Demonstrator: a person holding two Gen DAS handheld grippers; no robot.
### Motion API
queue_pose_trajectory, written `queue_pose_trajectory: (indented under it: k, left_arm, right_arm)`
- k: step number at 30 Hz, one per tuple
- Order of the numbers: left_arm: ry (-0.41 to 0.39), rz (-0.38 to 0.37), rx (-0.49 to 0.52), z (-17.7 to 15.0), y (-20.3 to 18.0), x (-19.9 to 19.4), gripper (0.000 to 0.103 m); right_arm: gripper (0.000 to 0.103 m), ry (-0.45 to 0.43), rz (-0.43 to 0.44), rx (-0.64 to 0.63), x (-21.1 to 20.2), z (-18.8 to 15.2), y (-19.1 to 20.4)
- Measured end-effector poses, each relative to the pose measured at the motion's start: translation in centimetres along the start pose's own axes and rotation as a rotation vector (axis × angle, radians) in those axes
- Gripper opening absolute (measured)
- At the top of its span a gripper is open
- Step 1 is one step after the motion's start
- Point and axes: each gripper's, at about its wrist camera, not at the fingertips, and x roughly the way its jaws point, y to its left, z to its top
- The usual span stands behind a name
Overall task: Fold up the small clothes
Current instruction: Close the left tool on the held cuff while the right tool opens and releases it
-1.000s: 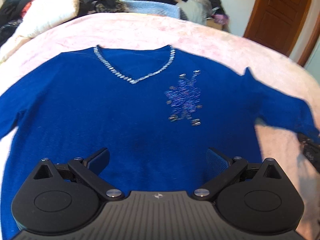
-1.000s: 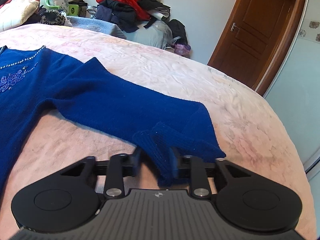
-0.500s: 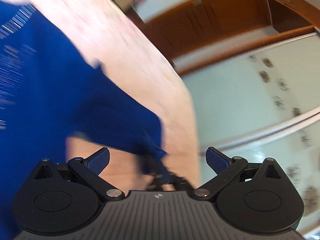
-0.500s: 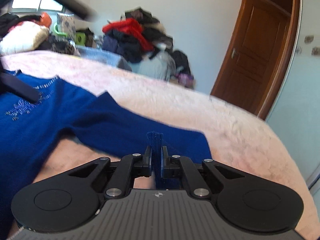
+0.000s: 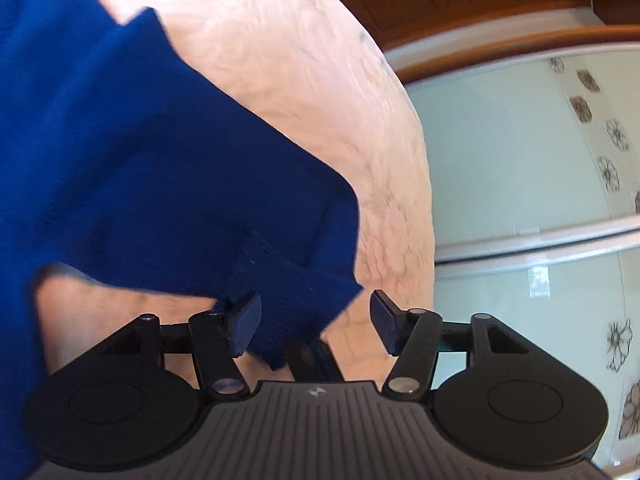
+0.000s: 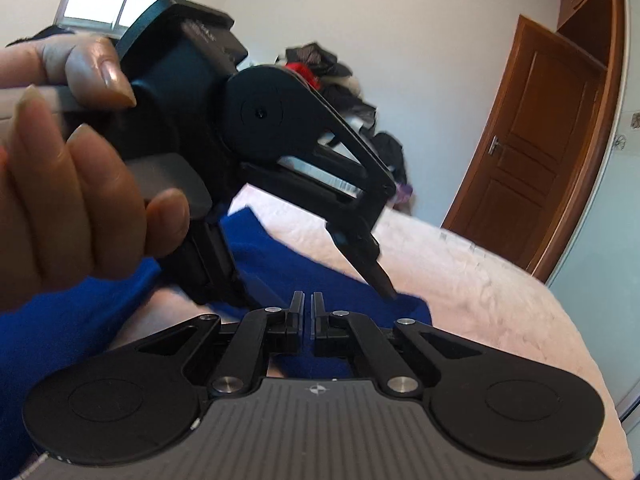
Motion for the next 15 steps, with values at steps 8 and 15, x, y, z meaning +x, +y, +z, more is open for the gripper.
queue_pose_trajectory:
  k: [8,15]
  left_arm:
    - [-0.058,0.03,0.004,0.3,0.3,-2.5,0.08]
    - [-0.067,0.041,-0.008,0.2,0.6,-2.6,0.08]
  right_arm:
    - [0.041,0.04,0.018,-0.109,1.3,-0.9,1.4]
    - [0.03,0.109,0.001,-0.158,3.9,-1.5,1.9]
